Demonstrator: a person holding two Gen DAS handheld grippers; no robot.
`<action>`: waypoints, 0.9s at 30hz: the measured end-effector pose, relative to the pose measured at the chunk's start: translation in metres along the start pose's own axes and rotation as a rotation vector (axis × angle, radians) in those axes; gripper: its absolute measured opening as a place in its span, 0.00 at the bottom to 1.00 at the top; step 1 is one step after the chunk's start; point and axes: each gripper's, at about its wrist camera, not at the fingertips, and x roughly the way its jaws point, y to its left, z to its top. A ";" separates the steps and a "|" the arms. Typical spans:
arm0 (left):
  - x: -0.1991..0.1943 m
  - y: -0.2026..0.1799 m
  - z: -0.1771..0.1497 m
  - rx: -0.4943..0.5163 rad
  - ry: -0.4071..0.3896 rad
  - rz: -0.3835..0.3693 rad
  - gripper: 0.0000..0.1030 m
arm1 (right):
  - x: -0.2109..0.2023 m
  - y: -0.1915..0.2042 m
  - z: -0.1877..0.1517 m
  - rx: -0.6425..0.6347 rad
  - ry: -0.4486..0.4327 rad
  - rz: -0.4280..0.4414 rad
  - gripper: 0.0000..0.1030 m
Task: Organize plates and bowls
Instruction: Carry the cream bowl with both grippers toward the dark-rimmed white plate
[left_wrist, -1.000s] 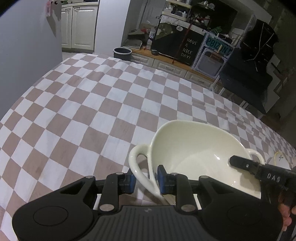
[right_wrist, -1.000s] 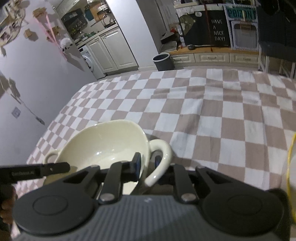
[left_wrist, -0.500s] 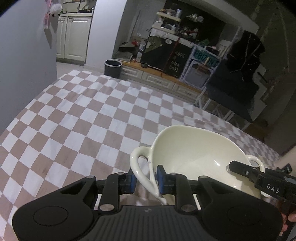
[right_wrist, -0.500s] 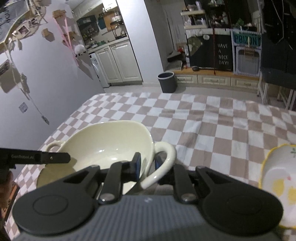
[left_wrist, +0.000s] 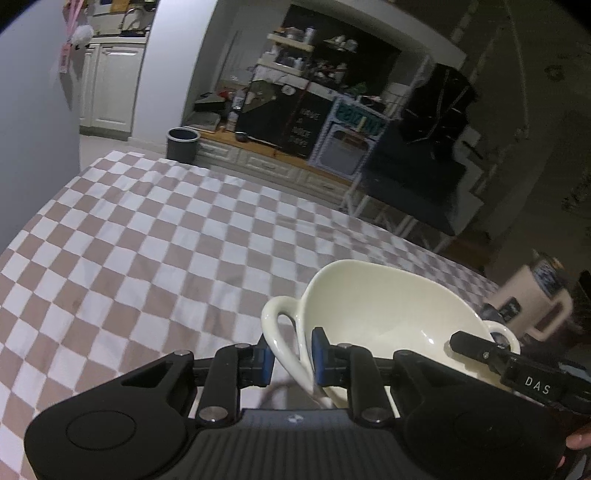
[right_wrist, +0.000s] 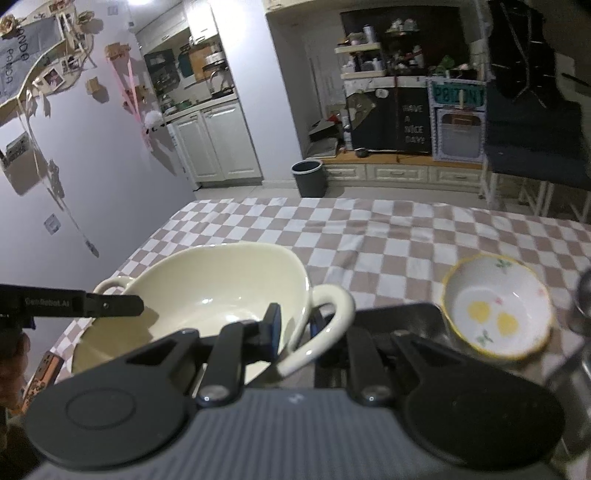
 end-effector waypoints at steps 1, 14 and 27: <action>-0.003 -0.003 -0.004 0.008 0.000 -0.008 0.21 | -0.008 -0.001 -0.006 0.009 -0.004 -0.006 0.19; -0.013 -0.014 -0.047 0.057 0.051 -0.043 0.21 | -0.051 0.002 -0.062 0.057 0.018 -0.059 0.20; 0.020 0.010 -0.059 0.064 0.163 0.023 0.22 | -0.008 0.009 -0.086 0.054 0.175 -0.036 0.22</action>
